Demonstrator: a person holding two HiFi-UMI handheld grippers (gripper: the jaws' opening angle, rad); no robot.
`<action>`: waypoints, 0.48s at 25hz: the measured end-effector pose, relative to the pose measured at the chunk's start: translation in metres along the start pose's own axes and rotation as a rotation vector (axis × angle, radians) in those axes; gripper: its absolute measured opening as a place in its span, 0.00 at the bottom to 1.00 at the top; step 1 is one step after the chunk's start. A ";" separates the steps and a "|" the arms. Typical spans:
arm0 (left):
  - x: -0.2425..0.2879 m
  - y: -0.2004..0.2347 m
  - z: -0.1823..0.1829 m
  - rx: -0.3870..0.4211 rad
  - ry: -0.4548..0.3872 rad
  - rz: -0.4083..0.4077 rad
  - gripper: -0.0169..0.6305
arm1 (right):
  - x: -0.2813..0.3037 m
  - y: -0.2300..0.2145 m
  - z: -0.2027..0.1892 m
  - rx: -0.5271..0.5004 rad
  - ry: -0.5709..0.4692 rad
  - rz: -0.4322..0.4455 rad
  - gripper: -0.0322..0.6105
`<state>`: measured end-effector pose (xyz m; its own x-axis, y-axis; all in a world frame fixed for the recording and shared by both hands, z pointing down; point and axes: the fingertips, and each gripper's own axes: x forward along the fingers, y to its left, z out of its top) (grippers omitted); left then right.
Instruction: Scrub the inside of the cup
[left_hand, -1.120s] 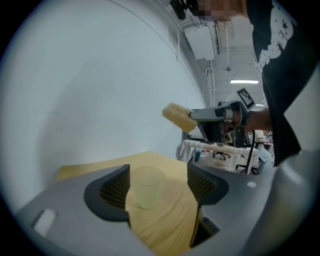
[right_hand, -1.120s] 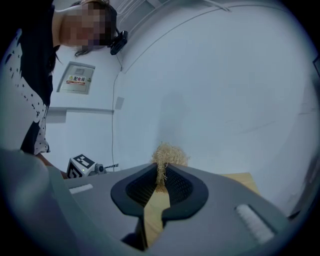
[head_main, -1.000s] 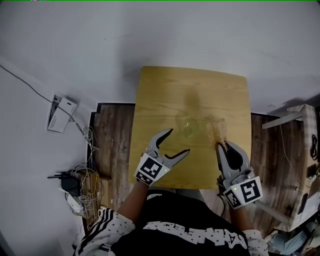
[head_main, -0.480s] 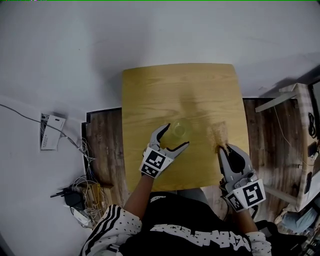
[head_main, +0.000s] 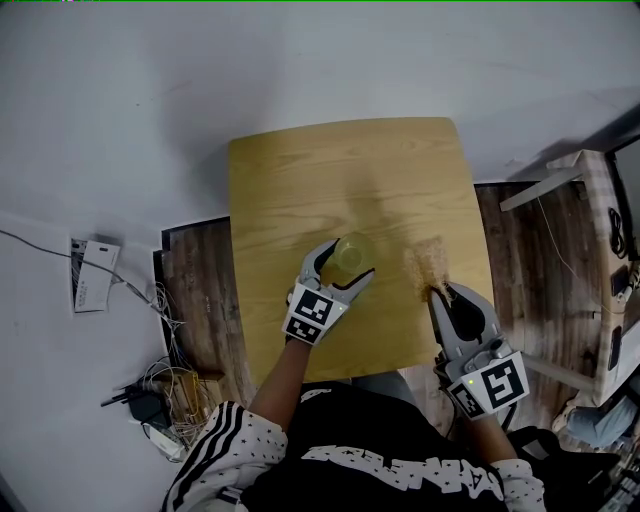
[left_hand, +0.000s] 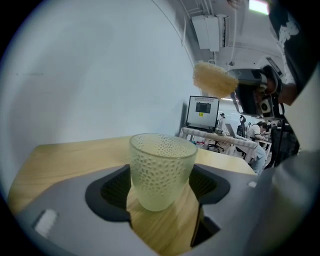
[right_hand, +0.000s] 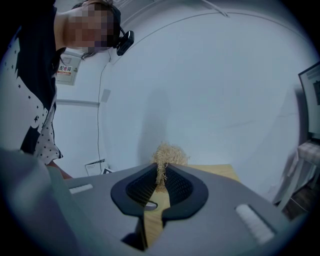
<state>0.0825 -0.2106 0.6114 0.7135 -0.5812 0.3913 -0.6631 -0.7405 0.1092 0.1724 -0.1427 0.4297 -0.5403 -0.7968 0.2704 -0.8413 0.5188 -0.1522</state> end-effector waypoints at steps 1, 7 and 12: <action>0.000 -0.001 0.000 0.014 0.004 -0.006 0.58 | 0.000 0.000 0.001 -0.001 -0.001 0.001 0.13; -0.015 -0.005 0.007 0.026 0.005 -0.025 0.58 | 0.004 0.005 0.003 -0.011 0.006 0.027 0.13; -0.043 -0.004 0.024 0.108 0.030 0.017 0.58 | 0.016 0.019 0.009 -0.096 0.028 0.108 0.13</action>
<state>0.0598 -0.1907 0.5726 0.6942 -0.5852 0.4192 -0.6459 -0.7634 0.0040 0.1475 -0.1482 0.4230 -0.6256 -0.7267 0.2837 -0.7720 0.6291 -0.0907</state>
